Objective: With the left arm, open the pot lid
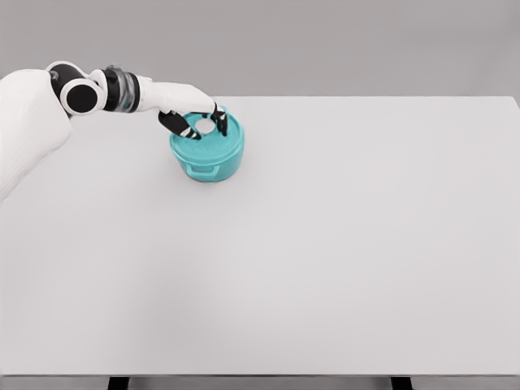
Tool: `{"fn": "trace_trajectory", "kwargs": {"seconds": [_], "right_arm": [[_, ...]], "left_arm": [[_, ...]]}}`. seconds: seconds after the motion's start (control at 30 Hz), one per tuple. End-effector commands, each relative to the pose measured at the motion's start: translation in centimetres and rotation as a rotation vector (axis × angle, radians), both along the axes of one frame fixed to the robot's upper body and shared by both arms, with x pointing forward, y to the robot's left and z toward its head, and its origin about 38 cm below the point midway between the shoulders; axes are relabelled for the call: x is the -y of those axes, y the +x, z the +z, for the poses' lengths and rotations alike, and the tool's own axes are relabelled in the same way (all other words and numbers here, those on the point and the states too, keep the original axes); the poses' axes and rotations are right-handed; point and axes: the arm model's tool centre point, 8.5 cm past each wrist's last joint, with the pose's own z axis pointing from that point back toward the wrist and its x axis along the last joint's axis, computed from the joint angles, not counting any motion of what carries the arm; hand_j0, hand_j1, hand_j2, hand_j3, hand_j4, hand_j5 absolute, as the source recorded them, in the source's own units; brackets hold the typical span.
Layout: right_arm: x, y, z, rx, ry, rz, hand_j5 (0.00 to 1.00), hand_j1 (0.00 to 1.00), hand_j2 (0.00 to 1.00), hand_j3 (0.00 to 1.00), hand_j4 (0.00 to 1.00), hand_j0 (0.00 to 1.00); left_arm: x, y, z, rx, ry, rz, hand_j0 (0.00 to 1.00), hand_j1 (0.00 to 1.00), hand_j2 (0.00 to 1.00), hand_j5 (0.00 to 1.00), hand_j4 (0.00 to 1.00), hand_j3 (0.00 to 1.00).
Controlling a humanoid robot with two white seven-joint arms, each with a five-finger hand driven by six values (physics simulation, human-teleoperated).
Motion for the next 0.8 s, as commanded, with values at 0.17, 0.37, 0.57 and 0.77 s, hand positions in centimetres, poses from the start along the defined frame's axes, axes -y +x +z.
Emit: {"fn": "trace_trajectory", "kwargs": {"seconds": [0.17, 0.37, 0.57, 0.77], "right_arm": [[0.0, 0.0, 0.0, 0.000, 0.000, 0.001, 1.00, 1.00, 1.00, 1.00, 1.00, 1.00], [0.0, 0.0, 0.0, 0.000, 0.000, -0.001, 1.00, 1.00, 1.00, 1.00, 1.00, 1.00], [0.0, 0.0, 0.0, 0.000, 0.000, 0.001, 1.00, 1.00, 1.00, 1.00, 1.00, 1.00], [0.0, 0.0, 0.0, 0.000, 0.000, -0.001, 1.00, 1.00, 1.00, 1.00, 1.00, 1.00]], "left_arm": [[0.0, -0.5, 1.2, 0.008, -0.053, -0.022, 0.35, 0.35, 0.35, 0.35, 0.35, 0.35], [-9.6, -3.1, 4.7, 0.055, -0.085, 0.062, 0.35, 0.35, 0.35, 0.35, 0.35, 0.35], [-17.0, -5.2, 3.4, 0.017, -0.048, 0.195, 0.36, 0.36, 0.36, 0.36, 0.36, 0.36], [-16.6, -5.3, 2.1, -0.007, -0.052, 0.189, 1.00, 1.00, 1.00, 1.00, 1.00, 1.00]]}}
